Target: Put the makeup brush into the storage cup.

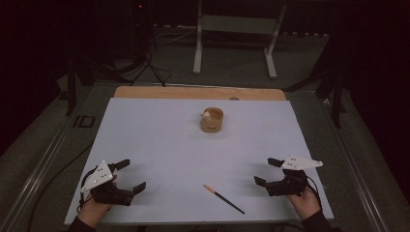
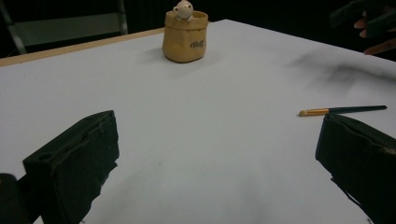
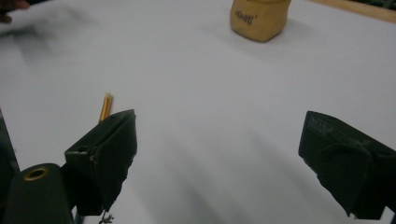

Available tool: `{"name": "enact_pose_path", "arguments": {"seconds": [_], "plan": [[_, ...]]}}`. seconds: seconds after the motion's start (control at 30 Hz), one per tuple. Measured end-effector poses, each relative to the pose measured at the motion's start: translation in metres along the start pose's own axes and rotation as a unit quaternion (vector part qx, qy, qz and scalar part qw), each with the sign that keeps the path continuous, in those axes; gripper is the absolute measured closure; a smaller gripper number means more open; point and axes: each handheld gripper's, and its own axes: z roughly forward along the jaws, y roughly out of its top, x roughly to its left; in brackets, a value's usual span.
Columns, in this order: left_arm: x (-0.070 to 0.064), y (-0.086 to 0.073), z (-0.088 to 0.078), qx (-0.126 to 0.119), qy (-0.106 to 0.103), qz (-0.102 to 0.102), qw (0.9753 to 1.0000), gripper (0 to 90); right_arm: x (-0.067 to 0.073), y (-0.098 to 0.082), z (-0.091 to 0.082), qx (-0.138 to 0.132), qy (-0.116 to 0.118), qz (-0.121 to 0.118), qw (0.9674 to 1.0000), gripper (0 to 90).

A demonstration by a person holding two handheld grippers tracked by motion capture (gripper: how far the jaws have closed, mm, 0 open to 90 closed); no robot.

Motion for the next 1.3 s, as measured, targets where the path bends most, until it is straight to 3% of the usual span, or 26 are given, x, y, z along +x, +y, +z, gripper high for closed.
{"name": "enact_pose_path", "arguments": {"seconds": [0.17,0.23,0.27,0.3,0.33,0.4,0.57,0.83,1.13,1.3], "plan": [[0.000,0.000,0.000,0.002,-0.001,0.002,1.0000,0.6,0.005,0.016,-0.008,0.000,-0.013,-0.015,0.9998,14.7],[0.000,0.000,0.001,0.003,-0.001,0.003,1.0000,0.6,0.004,0.019,-0.009,0.010,-0.004,-0.007,0.9999,14.7],[0.000,0.000,0.001,0.003,-0.002,0.001,1.0000,0.6,0.003,0.023,-0.009,0.036,0.000,0.019,0.9992,14.4],[0.000,0.000,0.001,0.002,-0.002,0.001,1.0000,0.6,0.002,0.027,-0.010,0.045,0.005,0.029,0.9986,14.1],[0.000,0.001,0.001,0.002,-0.002,0.002,1.0000,0.6,0.002,0.029,-0.011,0.042,0.008,0.025,0.9988,14.1],[-0.001,0.001,0.001,0.002,-0.002,0.002,1.0000,0.6,0.004,0.033,-0.012,0.044,-0.012,0.002,0.9990,14.3],[0.000,0.001,0.001,0.002,-0.002,0.003,1.0000,0.6,0.012,0.046,-0.013,0.054,-0.015,0.000,0.9984,12.4],[-0.001,0.001,0.002,0.003,-0.002,0.004,1.0000,0.6,0.021,0.062,-0.012,0.053,-0.006,0.012,0.9985,10.9],[-0.001,0.001,0.002,0.006,-0.002,0.005,1.0000,0.6,0.035,0.072,-0.003,0.056,0.013,-0.003,0.9983,10.2],[-0.001,0.001,0.003,0.008,-0.003,0.006,0.9999,0.6,0.043,0.079,0.002,0.043,0.034,-0.014,0.9984,10.3]]}}
